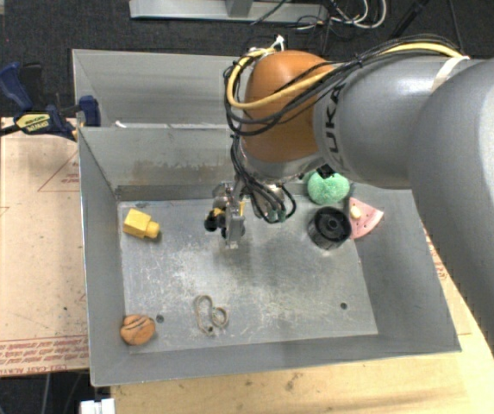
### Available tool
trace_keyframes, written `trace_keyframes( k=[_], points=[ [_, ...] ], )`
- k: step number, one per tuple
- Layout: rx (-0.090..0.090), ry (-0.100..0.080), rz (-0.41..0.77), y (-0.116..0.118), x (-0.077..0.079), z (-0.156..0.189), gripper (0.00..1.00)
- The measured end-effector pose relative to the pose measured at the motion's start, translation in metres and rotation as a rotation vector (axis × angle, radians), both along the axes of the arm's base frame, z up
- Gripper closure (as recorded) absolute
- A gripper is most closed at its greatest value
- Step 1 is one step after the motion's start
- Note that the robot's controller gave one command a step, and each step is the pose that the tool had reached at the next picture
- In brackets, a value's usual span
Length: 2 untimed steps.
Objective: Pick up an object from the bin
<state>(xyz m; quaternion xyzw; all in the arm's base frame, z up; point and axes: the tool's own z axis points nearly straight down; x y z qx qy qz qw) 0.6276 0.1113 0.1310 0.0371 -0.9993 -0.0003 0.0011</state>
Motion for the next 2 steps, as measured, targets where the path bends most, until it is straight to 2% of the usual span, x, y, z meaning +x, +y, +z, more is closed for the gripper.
trace_keyframes(
  k=[1, 2],
  points=[
    [0.004, -0.022, 0.042, -0.011, 0.011, 0.021, 1.00],
    [-0.001, 0.008, 0.041, -0.023, -0.001, 0.034, 1.00]
  ],
)
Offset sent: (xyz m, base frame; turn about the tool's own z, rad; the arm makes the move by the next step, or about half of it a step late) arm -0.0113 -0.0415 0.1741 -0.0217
